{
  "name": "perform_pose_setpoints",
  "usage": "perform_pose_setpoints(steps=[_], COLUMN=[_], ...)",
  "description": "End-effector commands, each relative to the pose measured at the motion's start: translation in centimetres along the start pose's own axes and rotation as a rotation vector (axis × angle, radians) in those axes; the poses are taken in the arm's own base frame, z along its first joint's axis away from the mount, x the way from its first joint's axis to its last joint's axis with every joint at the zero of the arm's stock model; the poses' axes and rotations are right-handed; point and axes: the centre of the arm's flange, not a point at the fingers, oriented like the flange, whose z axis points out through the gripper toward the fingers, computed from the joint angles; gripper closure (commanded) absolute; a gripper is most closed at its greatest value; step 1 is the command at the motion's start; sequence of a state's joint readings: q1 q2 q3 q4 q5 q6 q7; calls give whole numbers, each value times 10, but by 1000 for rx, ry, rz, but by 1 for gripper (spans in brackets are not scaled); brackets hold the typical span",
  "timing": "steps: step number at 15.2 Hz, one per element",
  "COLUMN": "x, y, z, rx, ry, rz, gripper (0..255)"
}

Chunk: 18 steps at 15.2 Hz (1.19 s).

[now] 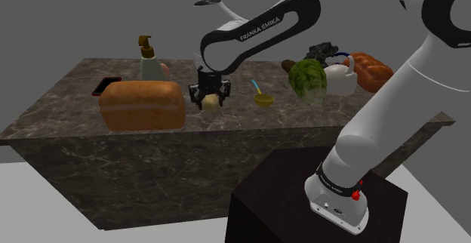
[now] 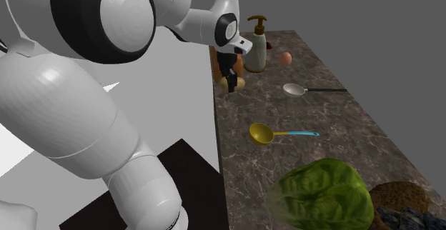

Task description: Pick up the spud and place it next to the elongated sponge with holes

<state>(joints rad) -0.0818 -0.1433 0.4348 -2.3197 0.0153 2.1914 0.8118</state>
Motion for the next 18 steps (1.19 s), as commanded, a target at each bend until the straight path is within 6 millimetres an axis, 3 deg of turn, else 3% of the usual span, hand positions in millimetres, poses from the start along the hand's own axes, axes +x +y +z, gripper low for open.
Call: perform_pose_setpoints(steps=[1, 16, 18], x=[1, 4, 20], y=[0, 2, 23], z=[-11, -89, -88], rx=[0, 0, 0], ry=[0, 0, 0], rz=[0, 0, 0], gripper=[255, 255, 255])
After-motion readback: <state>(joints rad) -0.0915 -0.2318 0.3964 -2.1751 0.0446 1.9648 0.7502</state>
